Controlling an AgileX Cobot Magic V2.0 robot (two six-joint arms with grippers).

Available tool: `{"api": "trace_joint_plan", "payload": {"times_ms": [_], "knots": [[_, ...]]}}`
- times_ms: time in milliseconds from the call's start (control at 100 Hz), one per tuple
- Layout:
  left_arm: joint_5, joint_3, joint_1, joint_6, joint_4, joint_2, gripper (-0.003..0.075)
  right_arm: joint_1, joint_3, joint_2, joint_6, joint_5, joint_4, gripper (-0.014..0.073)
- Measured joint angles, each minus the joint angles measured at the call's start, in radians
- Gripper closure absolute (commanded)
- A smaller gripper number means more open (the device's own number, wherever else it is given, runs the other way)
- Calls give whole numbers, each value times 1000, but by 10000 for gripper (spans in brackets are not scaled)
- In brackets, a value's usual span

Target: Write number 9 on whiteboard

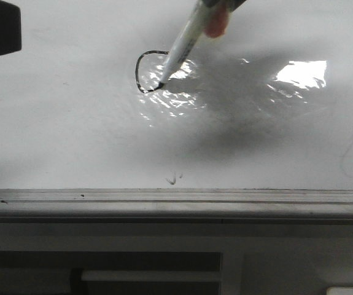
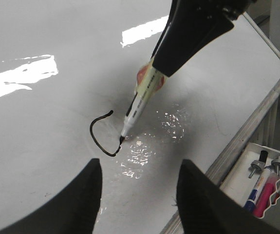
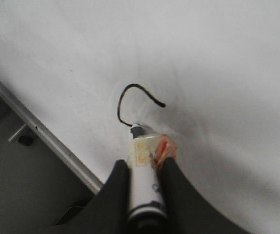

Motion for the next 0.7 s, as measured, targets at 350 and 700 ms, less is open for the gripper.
{"api": "trace_joint_plan", "payload": {"times_ms": [350, 700], "knots": [[0, 0, 0, 0, 0, 0, 387, -21, -12, -3, 22, 11, -12, 645], [0, 0, -18, 0, 24, 69, 387, 83, 134, -12, 31, 15, 42, 645]]}}
